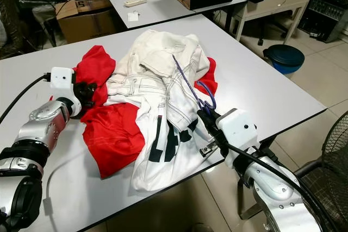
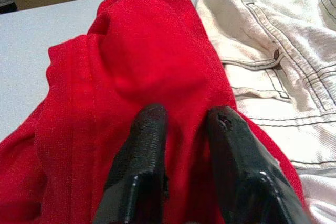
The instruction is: Hang hanger
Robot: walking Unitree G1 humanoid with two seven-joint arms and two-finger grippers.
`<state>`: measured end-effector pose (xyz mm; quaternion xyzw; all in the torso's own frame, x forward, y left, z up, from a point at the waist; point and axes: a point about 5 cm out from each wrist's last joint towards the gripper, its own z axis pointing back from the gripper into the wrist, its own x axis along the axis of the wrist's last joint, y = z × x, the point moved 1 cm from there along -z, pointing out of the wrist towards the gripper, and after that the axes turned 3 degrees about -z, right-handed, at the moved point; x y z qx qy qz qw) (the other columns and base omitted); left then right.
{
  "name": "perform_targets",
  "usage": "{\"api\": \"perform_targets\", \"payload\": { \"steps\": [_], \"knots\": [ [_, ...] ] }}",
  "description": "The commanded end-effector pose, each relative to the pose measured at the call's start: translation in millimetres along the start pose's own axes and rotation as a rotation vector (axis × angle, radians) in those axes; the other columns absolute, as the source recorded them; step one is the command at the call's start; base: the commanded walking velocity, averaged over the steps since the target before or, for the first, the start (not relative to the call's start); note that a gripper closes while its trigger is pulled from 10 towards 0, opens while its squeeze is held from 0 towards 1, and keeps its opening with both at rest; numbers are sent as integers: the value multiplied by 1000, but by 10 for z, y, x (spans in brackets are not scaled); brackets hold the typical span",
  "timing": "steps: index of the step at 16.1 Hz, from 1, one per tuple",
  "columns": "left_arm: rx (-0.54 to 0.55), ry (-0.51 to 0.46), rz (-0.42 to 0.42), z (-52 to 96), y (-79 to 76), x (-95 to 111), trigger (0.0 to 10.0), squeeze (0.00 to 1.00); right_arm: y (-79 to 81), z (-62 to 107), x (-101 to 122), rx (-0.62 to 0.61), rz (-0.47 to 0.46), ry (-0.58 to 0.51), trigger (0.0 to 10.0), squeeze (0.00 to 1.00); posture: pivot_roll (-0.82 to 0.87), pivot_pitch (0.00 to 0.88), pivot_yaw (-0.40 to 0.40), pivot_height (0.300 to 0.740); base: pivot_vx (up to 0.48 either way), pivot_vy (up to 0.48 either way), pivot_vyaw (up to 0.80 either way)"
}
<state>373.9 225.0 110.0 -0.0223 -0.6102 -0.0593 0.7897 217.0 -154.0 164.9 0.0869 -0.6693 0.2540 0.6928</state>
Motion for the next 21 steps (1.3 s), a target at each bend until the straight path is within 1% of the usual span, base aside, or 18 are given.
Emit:
{"api": "perform_targets", "payload": {
  "steps": [1, 4, 6, 7, 8, 9, 10, 11, 12, 13, 14, 15, 16, 17, 18, 19, 20, 21],
  "knots": [
    [15, 12, 14, 19, 45, -48, 0, 0, 42, -14, 20, 35, -1, -3, 10000, 0, -95, 0, 64, 740, 0, 0, 0],
    [40, -3, 30, 20, 83, -29, 0, 0, 31, -8, 18, 32, 17, -2, 10000, 0, -96, 0, 62, 740, 0, 0, 0],
    [13, -68, 73, 6, 57, 76, 0, 0, 3, -25, 28, 10, 23, -11, 10000, 0, -93, 0, 60, 740, 0, 0, 0],
    [-51, -136, 113, -1, -9, 182, 0, 0, -8, -31, 43, -3, 25, -20, 10000, 0, -90, 0, 60, 740, 0, 0, 0],
    [-156, -265, 196, 4, -106, 428, 0, 0, -43, -36, 60, -33, 31, -33, 10000, 0, -86, 0, 60, 740, 0, 0, 0],
    [-172, -290, 217, 6, -118, 487, 0, 0, -54, -36, 64, -40, 31, -37, 10000, 0, -84, 0, 60, 740, 0, 0, 0],
    [-201, -356, 263, 15, -131, 667, 0, 0, -83, -36, 77, -59, 25, -52, 10000, 0, -78, 0, 58, 740, 0, 0, 0],
    [-247, -434, 313, 30, -149, 923, 0, 0, -107, -49, 84, -73, 18, -61, 10000, 0, -73, 0, 60, 740, 0, 0, 0],
    [-260, -449, 321, 35, -157, 974, 0, 0, -108, -56, 84, -73, 20, -61, 10000, 0, -72, 0, 62, 740, 0, 0, 0],
    [-270, -463, 292, 41, -163, 1045, 0, 0, -100, -68, 80, -70, 18, -62, 10000, 0, -69, 0, 64, 740, 0, 0, 0],
    [-194, -390, 132, 12, -117, 979, 0, 0, -64, -76, 81, -50, 20, -67, 10000, 0, -68, 0, 67, 740, 0, 0, 0],
    [-123, -325, 1, -6, -62, 882, 3882, 0, -42, -81, 80, -42, 13, -70, 10000, 0, -67, 0, 68, 740, 0, 0, 0],
    [-69, -277, -1, -10, 21, 761, 10000, 0, -20, -84, 79, -34, 3, -70, 10000, 0, -67, 0, 69, 740, 0, 0, 0],
    [-24, -251, 26, 5, 97, 675, 10000, 1000, -5, -88, 66, -27, 3, -65, 10000, 0, -66, 0, 68, 740, 0, 0, 0],
    [11, -226, 16, 21, 155, 596, 10000, 1000, 6, -92, 48, -22, 3, -55, 10000, 0, -64, 0, 66, 740, 0, 0, 0],
    [22, -191, 25, 32, 181, 488, 10000, 1000, 26, -98, 31, -5, -2, -43, 10000, 0, -62, 0, 64, 740, 0, 0, 0],
    [6, -144, 45, 43, 176, 355, 10000, 1000, 59, -105, 10, 22, -1, -28, 10000, 0, -58, 0, 59, 740, 0, 0, 0],
    [-5, -108, 42, 50, 172, 274, 10000, 1000, 74, -109, -3, 33, -3, -20, 10000, 0, -56, 0, 56, 740, 0, 0, 0]
  ]
}}
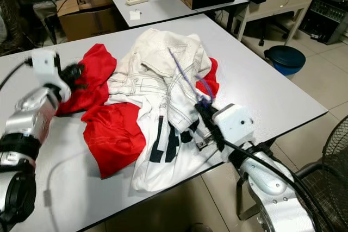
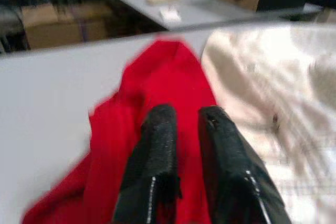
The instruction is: Hang hanger
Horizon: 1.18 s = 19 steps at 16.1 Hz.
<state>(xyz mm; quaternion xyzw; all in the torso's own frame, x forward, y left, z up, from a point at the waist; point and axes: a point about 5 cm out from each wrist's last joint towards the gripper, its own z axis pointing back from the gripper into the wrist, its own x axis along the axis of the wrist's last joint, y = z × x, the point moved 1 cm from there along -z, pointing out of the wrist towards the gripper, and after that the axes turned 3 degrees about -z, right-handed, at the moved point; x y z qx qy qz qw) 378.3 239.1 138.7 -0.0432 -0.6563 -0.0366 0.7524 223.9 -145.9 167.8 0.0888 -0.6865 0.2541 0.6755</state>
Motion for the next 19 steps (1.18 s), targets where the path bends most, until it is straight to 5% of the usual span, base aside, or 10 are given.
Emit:
{"api": "perform_targets", "payload": {
  "steps": [1, 4, 11, 13, 14, 15, 18, 19],
  "knots": [
    [7, 38, -21, 24, 37, -70, 10000, 1000, 47, -20, -52, 37, -17, 29, 10000, 0, -53, 0, 53, 740, 0, 0, 0],
    [36, 44, 8, 53, 86, -150, 10000, 1000, 51, -40, -50, 44, -13, 26, 10000, 0, -47, 0, 47, 740, 0, 0, 0],
    [-62, 49, 118, -6, -129, -217, 10000, 1000, 68, -57, -55, 61, -15, 23, 10000, 0, -48, 0, 55, 740, 0, 0, 0],
    [-80, 98, 79, -13, -173, -275, 10000, 1000, 72, -65, -60, 67, -13, 24, 10000, 0, -52, 0, 60, 740, 0, 0, 0],
    [-74, 165, -8, -3, -176, -362, 10000, 788, 76, -68, -57, 69, -11, 24, 10000, 0, -54, 0, 63, 740, 0, 0, 0],
    [-48, 187, -54, -3, -163, -392, 9647, 0, 70, -70, -50, 67, -8, 22, 10000, 0, -56, 0, 65, 740, 0, 0, 0],
    [-42, 164, -29, -28, -179, -346, 0, 0, 60, -66, -48, 60, -6, 21, 10000, 0, -60, 0, 67, 740, 0, 0, 0],
    [-52, 160, -22, -33, -192, -339, 0, 0, 56, -66, -48, 59, -6, 21, 10000, 0, -61, 0, 67, 740, 0, 0, 0]
  ]
}}
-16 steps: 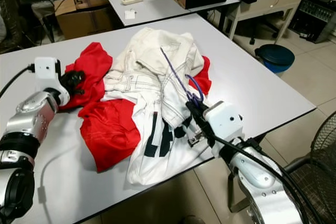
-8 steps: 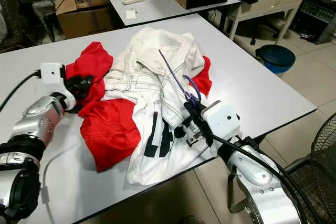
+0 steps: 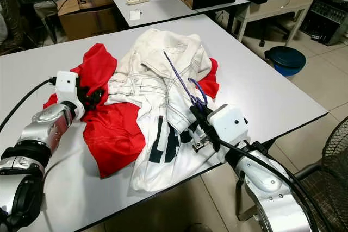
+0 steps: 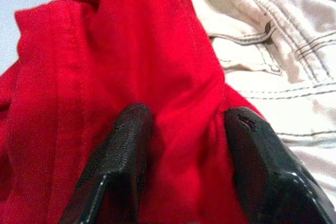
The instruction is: Hang hanger
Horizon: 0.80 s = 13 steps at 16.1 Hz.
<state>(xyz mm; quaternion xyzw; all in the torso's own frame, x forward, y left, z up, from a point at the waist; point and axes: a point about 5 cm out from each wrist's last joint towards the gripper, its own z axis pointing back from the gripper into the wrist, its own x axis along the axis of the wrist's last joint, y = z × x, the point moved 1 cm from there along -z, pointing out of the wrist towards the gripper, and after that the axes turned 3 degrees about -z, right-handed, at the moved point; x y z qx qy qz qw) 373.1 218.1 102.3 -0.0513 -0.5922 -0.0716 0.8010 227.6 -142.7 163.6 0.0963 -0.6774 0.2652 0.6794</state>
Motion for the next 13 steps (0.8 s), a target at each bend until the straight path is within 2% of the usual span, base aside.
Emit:
{"api": "perform_targets", "payload": {
  "steps": [1, 13],
  "knots": [
    [5, -4, 11, -10, 13, 33, 0, 0, 29, -18, -13, 27, -4, 6, 10000, 0, -63, 0, 68, 740, 0, 0, 0],
    [47, -26, 56, 12, 93, 40, 0, 0, 18, -56, -8, 29, 8, 0, 10000, 0, -53, 0, 56, 740, 0, 0, 0]
  ]
}}
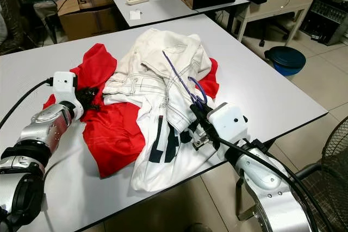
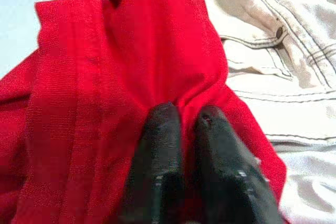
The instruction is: Hang hanger
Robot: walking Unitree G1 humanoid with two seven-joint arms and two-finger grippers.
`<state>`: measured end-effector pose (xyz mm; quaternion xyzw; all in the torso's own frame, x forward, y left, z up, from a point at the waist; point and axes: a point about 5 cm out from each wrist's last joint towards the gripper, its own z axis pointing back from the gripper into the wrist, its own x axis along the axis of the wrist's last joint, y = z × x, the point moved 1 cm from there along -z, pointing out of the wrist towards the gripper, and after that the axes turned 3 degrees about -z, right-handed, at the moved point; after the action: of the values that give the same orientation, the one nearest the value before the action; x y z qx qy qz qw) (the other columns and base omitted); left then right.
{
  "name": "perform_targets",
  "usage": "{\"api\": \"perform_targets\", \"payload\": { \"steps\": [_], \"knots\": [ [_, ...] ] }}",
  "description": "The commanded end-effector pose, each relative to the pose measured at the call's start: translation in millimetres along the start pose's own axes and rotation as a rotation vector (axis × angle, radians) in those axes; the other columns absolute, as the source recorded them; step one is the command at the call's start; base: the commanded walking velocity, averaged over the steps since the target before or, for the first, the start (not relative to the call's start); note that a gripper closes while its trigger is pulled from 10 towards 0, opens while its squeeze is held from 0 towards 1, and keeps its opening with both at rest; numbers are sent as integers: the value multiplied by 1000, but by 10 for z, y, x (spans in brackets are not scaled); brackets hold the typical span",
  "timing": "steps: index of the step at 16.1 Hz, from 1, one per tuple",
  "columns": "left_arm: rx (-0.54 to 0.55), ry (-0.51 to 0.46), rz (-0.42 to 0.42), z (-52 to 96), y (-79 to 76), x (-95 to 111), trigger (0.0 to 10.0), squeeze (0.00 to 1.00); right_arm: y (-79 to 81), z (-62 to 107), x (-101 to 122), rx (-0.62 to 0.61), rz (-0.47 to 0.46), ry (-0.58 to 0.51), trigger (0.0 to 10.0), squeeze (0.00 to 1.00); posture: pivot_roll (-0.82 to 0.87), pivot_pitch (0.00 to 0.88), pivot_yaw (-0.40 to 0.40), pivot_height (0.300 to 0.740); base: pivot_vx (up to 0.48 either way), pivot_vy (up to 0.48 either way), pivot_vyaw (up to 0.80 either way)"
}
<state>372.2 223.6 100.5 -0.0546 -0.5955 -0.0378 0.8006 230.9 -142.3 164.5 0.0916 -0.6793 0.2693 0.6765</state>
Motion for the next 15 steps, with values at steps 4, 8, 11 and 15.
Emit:
{"api": "perform_targets", "payload": {
  "steps": [4, 8, 11, 15],
  "knots": [
    [-16, -85, 50, -2, 34, 174, 0, 0, 25, -29, -16, 25, 3, 3, 10000, 0, -58, 0, 57, 740, 0, 0, 0],
    [-170, -272, 122, 5, -76, 702, 0, 0, -11, -33, 5, 5, 6, -8, 10000, 0, -57, 0, 59, 740, 0, 0, 0],
    [-468, -501, 378, 150, -302, 1346, 0, 0, 0, -58, 15, 2, 3, -18, 10000, 0, -46, 0, 59, 740, 0, 0, 0],
    [-768, -670, 695, 446, -447, 1782, 0, 0, -14, -74, 51, -21, 2, -46, 10000, 0, -42, 0, 61, 740, 0, 0, 0]
  ]
}}
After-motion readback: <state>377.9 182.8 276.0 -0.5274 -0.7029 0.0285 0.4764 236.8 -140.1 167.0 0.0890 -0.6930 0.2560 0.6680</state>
